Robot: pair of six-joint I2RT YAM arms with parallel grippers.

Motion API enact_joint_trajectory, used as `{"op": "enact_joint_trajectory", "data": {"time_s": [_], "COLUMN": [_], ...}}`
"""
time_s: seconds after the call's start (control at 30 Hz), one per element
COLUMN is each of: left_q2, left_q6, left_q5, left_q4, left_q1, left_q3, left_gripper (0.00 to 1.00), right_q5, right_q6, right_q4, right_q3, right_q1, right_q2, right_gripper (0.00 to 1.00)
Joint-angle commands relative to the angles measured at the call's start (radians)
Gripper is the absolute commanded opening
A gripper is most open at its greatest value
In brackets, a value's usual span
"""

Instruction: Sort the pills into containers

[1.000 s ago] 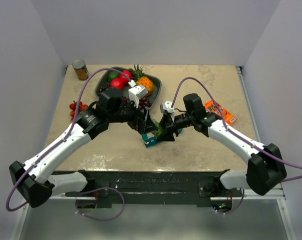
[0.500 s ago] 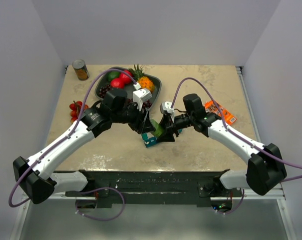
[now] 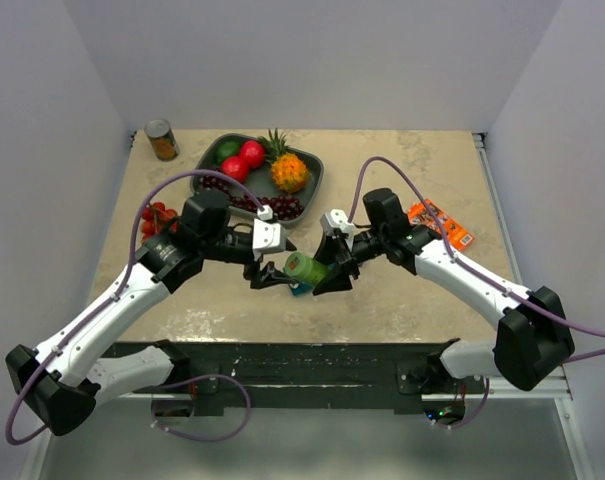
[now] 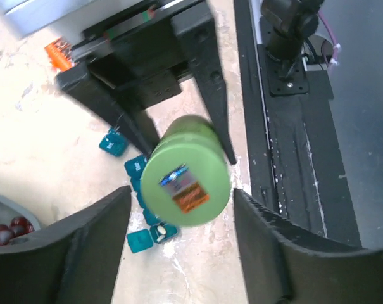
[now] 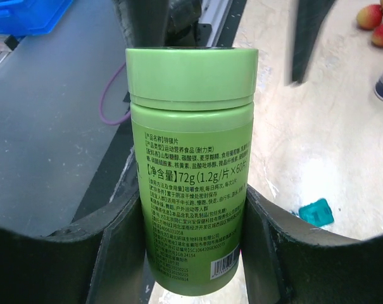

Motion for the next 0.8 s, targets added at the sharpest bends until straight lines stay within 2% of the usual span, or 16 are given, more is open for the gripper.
{"op": "enact_joint_trajectory", "data": {"time_s": [0.0, 0.1, 0.13, 0.17, 0.23, 0.27, 0.33, 0.37, 0.5, 0.53, 0.67, 0.77], "left_q2": [0.021, -0.024, -0.043, -0.082, -0.119, -0.142, -0.150, -0.149, -0.138, -0.143, -0.169, -0.161], "left_q6": [0.042, -0.062, -0.098, -0.213, -0.344, -0.473, -0.575, -0.671, -0.808, -0.831, -0.929, -0.936], "left_q5": [0.149, 0.135, 0.144, 0.135, 0.067, 0.045, 0.032, 0.019, -0.105, -0.154, -0.207, -0.230], "left_q4": [0.085, 0.192, 0.228, 0.274, 0.357, 0.371, 0.381, 0.369, 0.228, 0.223, 0.246, 0.237], "left_q1": [0.089, 0.112, 0.120, 0.128, 0.142, 0.142, 0.142, 0.142, 0.142, 0.143, 0.142, 0.142], "left_q3": [0.007, -0.022, -0.036, -0.065, -0.088, -0.097, -0.093, -0.084, -0.044, -0.054, -0.084, -0.087], "left_gripper": [0.74, 0.82, 0.99, 0.99, 0.99, 0.99, 0.99, 0.99, 0.99, 0.99, 0.99, 0.99], "right_q5": [-0.012, 0.005, 0.017, 0.023, 0.045, 0.051, 0.063, 0.077, 0.111, 0.117, 0.148, 0.168], "right_q6": [-0.019, -0.020, -0.020, -0.020, -0.020, -0.020, -0.020, -0.022, -0.045, -0.051, -0.071, -0.083], "right_q4": [-0.014, -0.014, -0.014, -0.014, -0.014, -0.014, -0.013, -0.016, -0.029, -0.037, -0.052, -0.059], "right_q3": [0.042, 0.042, 0.043, 0.043, 0.045, 0.045, 0.045, 0.045, 0.051, 0.052, 0.057, 0.054], "right_q1": [-0.017, -0.019, -0.017, -0.017, -0.019, -0.019, -0.020, -0.019, -0.019, -0.019, -0.020, -0.021], "right_q2": [-0.021, -0.019, -0.021, -0.019, -0.022, -0.024, -0.024, -0.024, -0.028, -0.030, -0.025, -0.030], "right_gripper": [0.00, 0.00, 0.00, 0.00, 0.00, 0.00, 0.00, 0.00, 0.00, 0.00, 0.00, 0.00]}}
